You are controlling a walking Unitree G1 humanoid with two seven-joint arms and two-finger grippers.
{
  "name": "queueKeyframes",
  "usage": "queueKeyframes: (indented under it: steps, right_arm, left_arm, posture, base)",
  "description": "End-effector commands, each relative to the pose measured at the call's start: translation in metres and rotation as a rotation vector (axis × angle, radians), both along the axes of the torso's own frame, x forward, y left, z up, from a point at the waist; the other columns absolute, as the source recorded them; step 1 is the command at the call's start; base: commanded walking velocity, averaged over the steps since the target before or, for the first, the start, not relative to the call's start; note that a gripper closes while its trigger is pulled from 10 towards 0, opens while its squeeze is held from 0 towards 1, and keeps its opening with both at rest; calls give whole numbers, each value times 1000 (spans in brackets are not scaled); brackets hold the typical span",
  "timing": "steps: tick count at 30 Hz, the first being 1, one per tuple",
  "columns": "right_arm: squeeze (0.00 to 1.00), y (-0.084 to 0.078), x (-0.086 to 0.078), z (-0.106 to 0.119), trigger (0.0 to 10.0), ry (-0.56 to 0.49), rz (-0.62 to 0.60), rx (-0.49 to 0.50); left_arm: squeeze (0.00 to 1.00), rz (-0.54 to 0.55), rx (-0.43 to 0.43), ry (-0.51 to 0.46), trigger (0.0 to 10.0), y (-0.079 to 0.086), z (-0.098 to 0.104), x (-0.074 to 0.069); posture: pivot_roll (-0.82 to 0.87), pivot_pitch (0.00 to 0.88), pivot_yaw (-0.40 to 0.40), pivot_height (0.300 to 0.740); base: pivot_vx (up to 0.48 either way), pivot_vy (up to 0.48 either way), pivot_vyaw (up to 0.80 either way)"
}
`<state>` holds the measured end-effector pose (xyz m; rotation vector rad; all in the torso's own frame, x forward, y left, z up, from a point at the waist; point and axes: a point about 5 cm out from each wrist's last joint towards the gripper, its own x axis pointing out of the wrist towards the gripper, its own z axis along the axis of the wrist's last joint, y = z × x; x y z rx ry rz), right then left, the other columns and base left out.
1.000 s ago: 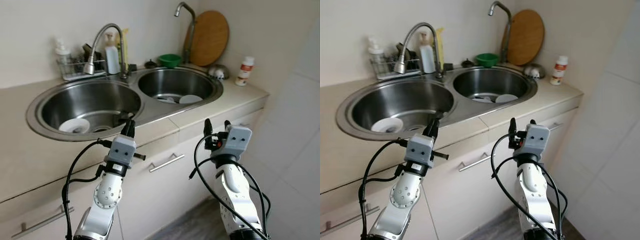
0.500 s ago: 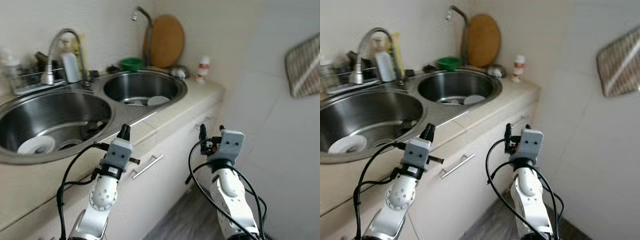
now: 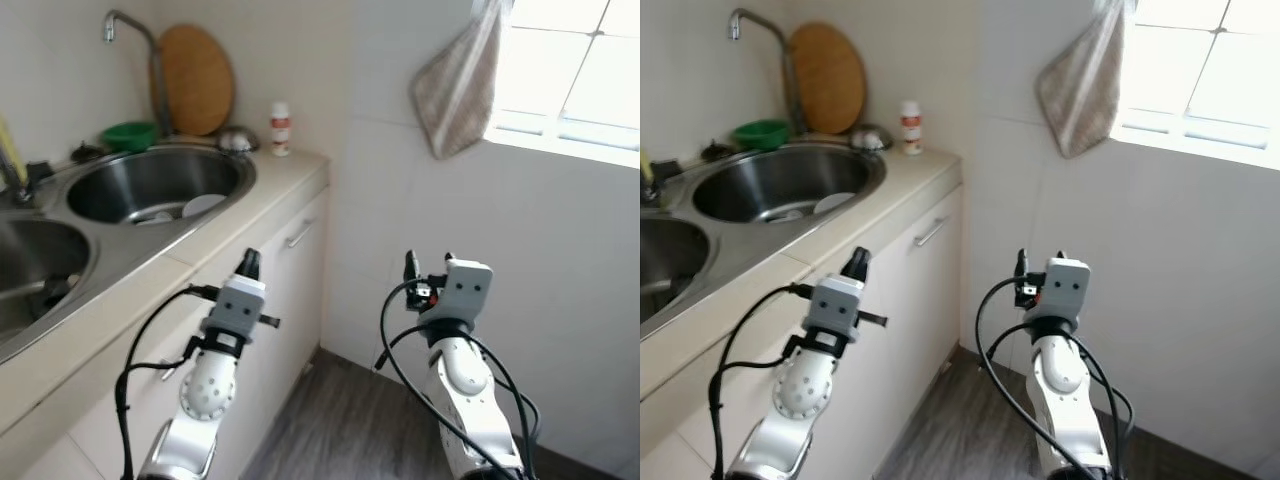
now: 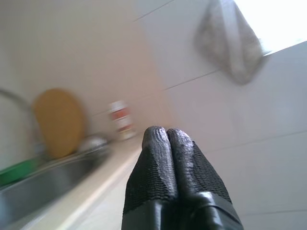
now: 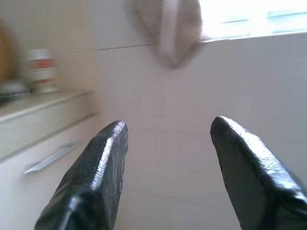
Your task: Kitchen organization
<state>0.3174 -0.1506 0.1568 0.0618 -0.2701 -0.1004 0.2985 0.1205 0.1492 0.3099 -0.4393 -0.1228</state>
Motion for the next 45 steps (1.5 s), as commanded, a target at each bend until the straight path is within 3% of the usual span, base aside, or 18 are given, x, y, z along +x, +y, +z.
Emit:
queueKeyframes:
  steps: [1,17,24,39,45]
  right_arm:
    - [0,4,2,2,10000,1,3,3]
    - [0,1,3,-9,10000,64,-40,-39]
    - [0,-1,4,-19,10000,127,-68,-102]
    - [0,5,4,-34,10000,212,-18,-182]
    - [0,6,4,-36,10000,225,-8,-214]
  left_arm:
    - [0,8,25,-4,10000,5,2,1]
    - [0,23,23,11,10000,9,0,2]
    - [0,30,27,19,10000,10,-2,3]
    - [0,38,42,52,10000,8,-8,4]
    - [0,39,42,74,10000,8,-12,4]
  posture:
    - [27,0,-9,740]
    - [30,0,-3,740]
    - [28,0,-1,740]
    - [20,0,-4,740]
    - [20,0,-6,740]
  base:
    - [0,0,-781]
    - [0,0,-781]
    - [0,0,-781]
    - [0,0,-765]
    - [0,0,0]
